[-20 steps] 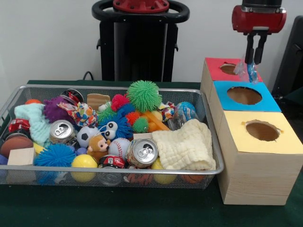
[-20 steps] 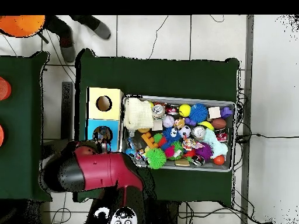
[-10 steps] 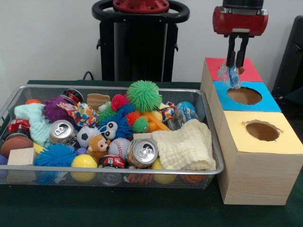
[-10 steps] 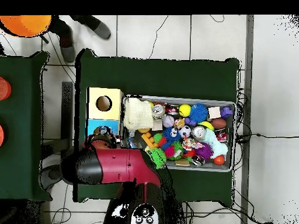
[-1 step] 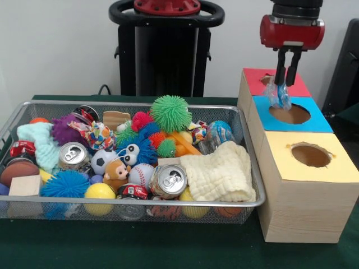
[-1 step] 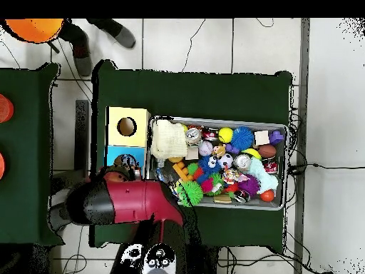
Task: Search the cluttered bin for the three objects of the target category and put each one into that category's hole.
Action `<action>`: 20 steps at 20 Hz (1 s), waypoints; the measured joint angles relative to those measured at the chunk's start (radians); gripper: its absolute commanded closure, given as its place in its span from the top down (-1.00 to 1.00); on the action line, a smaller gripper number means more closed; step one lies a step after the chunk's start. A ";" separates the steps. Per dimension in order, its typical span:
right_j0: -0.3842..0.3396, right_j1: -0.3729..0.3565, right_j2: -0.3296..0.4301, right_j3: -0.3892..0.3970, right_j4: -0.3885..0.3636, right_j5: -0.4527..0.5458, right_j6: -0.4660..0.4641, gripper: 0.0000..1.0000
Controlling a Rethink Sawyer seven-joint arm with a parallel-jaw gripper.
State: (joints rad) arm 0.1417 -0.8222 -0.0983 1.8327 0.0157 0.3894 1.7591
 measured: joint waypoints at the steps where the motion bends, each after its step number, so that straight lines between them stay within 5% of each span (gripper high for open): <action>1: 0.011 0.008 -0.004 -0.002 0.000 0.000 0.000 -1.00; 11: 0.051 0.060 -0.015 -0.019 0.001 -0.082 0.000 -1.00; 19: 0.011 0.222 -0.012 -0.025 0.001 -0.246 0.000 -1.00; 20: 0.002 0.251 0.005 -0.033 0.004 -0.267 0.000 1.00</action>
State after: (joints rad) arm 0.1439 -0.5713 -0.0932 1.7993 0.0198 0.1223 1.7591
